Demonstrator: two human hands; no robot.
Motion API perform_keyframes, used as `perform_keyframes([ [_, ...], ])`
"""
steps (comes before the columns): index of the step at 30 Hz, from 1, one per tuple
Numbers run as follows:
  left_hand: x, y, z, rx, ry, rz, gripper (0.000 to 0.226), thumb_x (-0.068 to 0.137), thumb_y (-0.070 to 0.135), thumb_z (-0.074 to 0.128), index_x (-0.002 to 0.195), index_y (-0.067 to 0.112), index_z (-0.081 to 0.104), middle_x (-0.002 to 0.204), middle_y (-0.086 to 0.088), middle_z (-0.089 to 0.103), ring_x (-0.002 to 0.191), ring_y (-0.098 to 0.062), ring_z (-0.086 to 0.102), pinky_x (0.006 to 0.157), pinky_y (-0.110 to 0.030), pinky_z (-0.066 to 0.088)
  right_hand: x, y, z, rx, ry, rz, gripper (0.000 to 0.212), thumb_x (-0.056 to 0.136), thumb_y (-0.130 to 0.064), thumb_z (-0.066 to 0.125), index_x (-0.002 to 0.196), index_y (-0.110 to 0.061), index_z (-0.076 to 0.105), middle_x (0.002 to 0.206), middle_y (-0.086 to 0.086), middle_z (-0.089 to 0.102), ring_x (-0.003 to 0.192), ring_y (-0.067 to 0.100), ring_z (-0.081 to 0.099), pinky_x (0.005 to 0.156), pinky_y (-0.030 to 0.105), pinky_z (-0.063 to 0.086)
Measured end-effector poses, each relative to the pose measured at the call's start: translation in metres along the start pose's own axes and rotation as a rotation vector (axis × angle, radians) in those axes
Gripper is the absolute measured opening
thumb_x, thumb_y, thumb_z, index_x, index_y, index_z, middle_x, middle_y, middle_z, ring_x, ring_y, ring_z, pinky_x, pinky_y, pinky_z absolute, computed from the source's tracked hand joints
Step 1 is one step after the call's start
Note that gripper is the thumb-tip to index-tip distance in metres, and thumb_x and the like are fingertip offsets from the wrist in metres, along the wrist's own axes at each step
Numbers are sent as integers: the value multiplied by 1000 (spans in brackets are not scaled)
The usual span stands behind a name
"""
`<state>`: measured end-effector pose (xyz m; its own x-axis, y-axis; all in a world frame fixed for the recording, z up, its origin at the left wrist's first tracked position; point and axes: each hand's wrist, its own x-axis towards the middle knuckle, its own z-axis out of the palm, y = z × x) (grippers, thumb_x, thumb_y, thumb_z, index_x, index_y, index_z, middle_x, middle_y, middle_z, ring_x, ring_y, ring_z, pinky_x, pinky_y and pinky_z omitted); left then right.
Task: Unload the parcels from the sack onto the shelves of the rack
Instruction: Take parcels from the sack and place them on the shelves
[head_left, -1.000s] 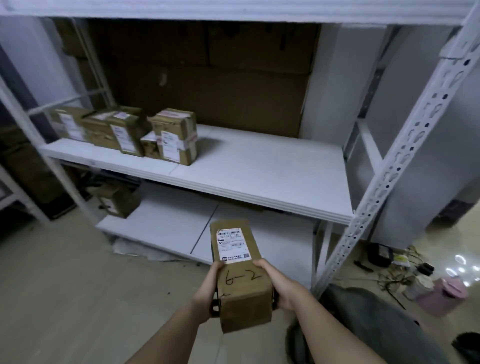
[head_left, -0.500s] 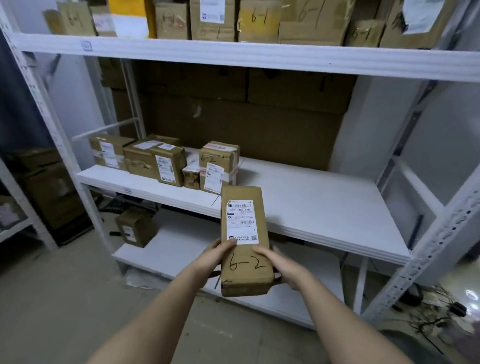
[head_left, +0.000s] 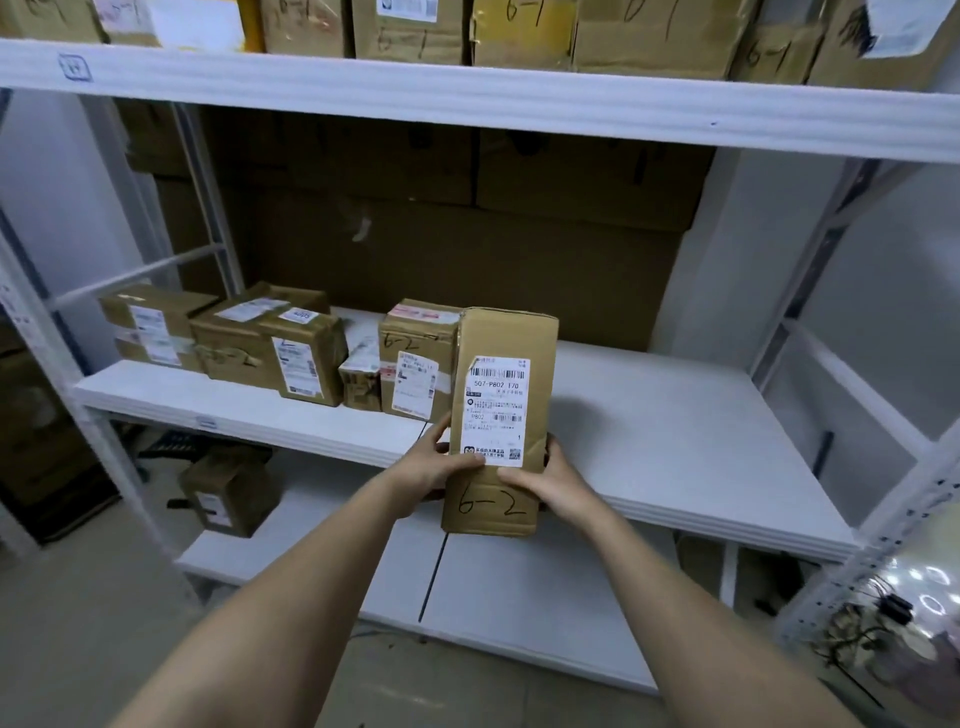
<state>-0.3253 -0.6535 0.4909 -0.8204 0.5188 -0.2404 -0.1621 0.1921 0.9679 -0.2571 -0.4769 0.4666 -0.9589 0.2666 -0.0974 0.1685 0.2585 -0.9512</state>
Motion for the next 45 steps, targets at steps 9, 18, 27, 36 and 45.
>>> perform_keyframes([
  [9, 83, -6, -2, 187, 122, 134, 74, 81, 0, 71, 143, 21, 37, 118, 7, 57, 115, -13, 54, 86, -15, 43, 79, 25, 7, -160, 203, -100, 91, 66, -25, 83, 141, -24, 31, 127, -7, 59, 114, 16, 59, 89, 30, 48],
  [18, 129, -20, -6, 304, 178, 179, 69, 84, 4, 67, 142, 26, 35, 115, 11, 56, 105, -5, 52, 75, -8, 41, 116, 40, 16, -280, 298, -18, 90, 76, -20, 78, 147, -19, 23, 134, 1, 54, 117, 25, 58, 87, 35, 50],
  [27, 156, -46, -18, 166, 156, -18, 45, 88, 12, 66, 125, 6, 42, 126, -5, 57, 103, -13, 57, 89, -25, 46, 142, 47, 33, -318, 390, 99, 70, 90, -24, 65, 146, -14, 25, 137, 6, 55, 117, 28, 58, 85, 34, 48],
  [36, 171, -50, -32, 160, 85, -7, 47, 93, 10, 58, 138, 10, 45, 127, -7, 59, 105, -11, 54, 83, -14, 40, 152, 47, 53, -355, 482, 136, 66, 93, -26, 59, 148, -16, 23, 139, 5, 53, 113, 31, 59, 80, 34, 48],
  [45, 178, -54, -41, 131, 90, -23, 40, 88, 4, 60, 126, 7, 49, 122, -6, 62, 104, -13, 57, 88, -21, 40, 154, 42, 72, -334, 555, 159, 69, 92, -24, 60, 149, -17, 22, 139, 7, 50, 108, 33, 60, 72, 33, 45],
])
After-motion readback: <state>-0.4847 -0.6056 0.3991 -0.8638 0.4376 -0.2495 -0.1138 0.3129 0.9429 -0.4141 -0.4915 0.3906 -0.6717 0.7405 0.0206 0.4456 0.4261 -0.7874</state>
